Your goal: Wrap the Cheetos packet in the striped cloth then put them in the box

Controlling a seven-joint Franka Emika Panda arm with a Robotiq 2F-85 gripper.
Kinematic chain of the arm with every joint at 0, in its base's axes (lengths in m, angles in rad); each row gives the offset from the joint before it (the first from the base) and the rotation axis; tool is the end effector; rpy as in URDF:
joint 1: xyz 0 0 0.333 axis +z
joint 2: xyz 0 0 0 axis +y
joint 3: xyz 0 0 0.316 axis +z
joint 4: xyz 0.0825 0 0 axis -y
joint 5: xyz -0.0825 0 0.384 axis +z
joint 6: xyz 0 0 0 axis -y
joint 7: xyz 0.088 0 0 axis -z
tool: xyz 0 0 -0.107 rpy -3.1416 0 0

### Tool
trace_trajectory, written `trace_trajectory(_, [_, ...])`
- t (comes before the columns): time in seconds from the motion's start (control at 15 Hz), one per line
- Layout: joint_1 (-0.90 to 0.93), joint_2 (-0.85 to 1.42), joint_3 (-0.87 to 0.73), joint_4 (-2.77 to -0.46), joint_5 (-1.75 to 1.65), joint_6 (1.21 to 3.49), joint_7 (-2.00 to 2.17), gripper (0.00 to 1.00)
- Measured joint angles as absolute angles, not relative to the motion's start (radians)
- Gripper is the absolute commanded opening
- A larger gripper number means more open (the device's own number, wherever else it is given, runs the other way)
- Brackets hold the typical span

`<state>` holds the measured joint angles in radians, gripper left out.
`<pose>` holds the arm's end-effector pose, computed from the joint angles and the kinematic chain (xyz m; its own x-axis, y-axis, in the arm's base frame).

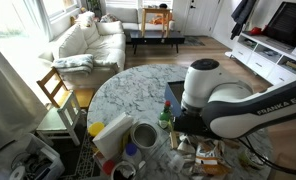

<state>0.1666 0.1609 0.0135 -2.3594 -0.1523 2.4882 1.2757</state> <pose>0.4988 0.0916 0.2577 0.5630 -0.8234 0.0716 -0.8264 -0.5598 0.0606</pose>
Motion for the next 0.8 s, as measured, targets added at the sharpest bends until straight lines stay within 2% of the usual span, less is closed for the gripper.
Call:
trace_trajectory(0.53, [0.12, 0.006, 0.017, -2.361, 0.003, 2.348, 1.211, 0.01])
trace_trajectory(0.6, [0.114, -0.007, 0.017, -2.362, 0.016, 2.345, 1.205, 0.08])
trace_trajectory(0.67, [0.107, -0.019, 0.017, -2.363, 0.026, 2.343, 1.2, 0.19])
trace_trajectory(0.8, [0.095, -0.041, 0.017, -2.364, 0.037, 2.341, 1.195, 0.04])
